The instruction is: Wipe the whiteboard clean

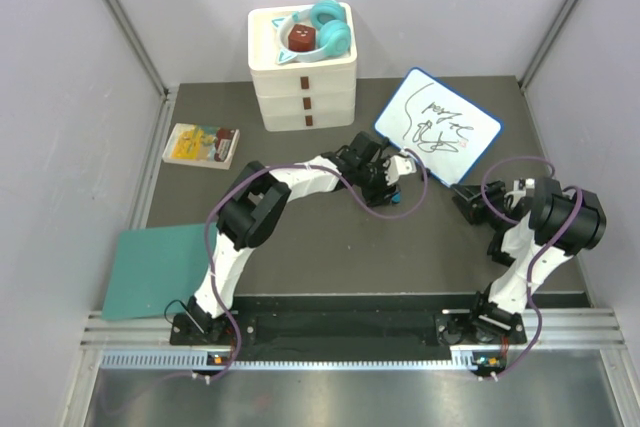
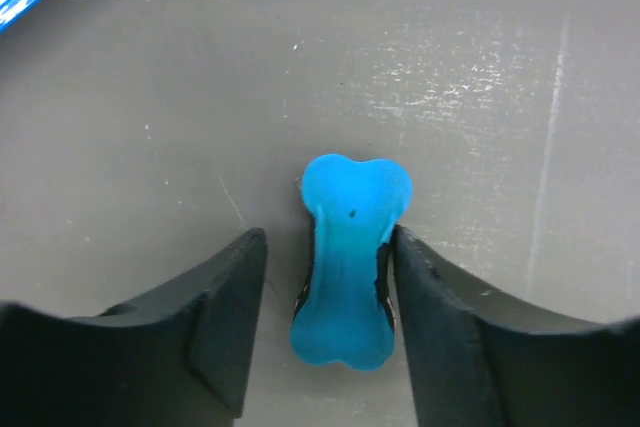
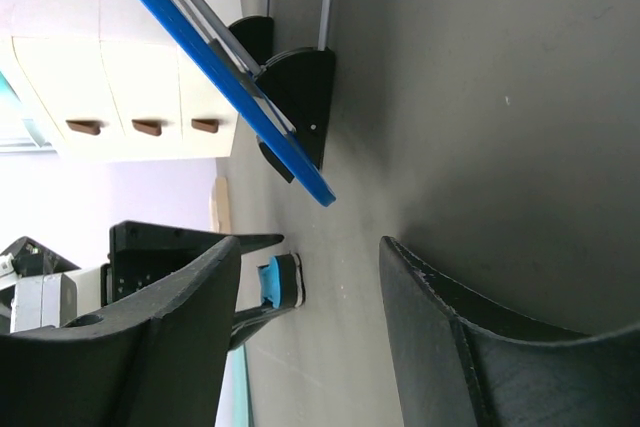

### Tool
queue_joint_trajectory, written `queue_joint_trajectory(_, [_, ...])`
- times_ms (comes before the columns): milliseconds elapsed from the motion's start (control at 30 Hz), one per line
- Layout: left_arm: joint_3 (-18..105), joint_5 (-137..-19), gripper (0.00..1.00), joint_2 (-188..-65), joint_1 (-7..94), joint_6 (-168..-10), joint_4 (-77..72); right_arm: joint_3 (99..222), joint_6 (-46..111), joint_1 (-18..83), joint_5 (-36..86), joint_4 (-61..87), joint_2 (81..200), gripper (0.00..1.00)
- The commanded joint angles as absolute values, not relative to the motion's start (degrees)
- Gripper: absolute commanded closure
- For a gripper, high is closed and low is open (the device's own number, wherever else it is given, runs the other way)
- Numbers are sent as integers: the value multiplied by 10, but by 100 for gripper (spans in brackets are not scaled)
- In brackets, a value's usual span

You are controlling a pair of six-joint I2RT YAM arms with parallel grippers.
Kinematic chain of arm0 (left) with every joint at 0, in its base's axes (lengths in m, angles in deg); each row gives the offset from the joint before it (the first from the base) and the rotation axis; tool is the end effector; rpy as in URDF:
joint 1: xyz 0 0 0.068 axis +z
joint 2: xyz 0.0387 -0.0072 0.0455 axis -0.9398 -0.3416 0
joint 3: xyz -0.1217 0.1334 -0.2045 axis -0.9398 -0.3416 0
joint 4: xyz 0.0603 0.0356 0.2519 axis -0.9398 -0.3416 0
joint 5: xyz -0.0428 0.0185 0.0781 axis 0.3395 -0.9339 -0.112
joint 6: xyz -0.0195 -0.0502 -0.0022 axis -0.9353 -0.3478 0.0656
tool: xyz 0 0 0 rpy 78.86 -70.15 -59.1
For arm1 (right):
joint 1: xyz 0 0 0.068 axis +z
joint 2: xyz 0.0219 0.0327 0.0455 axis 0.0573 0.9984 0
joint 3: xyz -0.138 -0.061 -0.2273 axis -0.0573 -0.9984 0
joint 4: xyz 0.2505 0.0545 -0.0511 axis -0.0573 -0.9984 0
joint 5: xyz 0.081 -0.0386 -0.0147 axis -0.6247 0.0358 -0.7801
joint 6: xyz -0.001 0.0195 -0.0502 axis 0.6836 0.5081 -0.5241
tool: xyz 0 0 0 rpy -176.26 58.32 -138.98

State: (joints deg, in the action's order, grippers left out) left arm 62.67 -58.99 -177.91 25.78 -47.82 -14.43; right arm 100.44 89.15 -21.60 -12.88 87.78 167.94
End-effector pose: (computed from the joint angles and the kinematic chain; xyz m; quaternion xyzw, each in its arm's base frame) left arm 0.3368 -0.3507 0.1521 0.6091 0.6704 -0.2642 0.3314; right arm 0.2328 -0.0798 0.0849 0.3548 0.6957 0.4760 0.4044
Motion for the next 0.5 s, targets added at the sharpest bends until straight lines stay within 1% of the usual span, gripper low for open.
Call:
queue_joint_trajectory(0, [644,-583,49,-1789,256,-482,-136,1011,886,-224,-129,986,1684,42])
queue_joint_trajectory(67, [643,-585,51,-1787,256,-489,-138,1011,886,-226,-128,987,1685,40])
queue_joint_trajectory(167, [642,-584,62,-1784,256,-490,-143,1012,897,-228,-119,999,1692,40])
queue_joint_trajectory(200, [641,-584,72,-1785,256,-491,-143,1013,900,-228,-115,1010,1695,40])
queue_joint_trajectory(267, [641,-589,81,-1785,256,-493,-147,1017,908,-228,-116,1026,1706,44])
queue_joint_trajectory(333, [642,-594,94,-1784,256,-506,-147,1021,916,-228,-114,1048,1721,48])
queue_joint_trajectory(400, [641,-603,100,-1779,256,-512,-147,1032,926,-228,-115,1055,1731,49])
queue_joint_trajectory(467, [635,-609,100,-1771,256,-521,-144,1035,926,-228,-109,1055,1733,49])
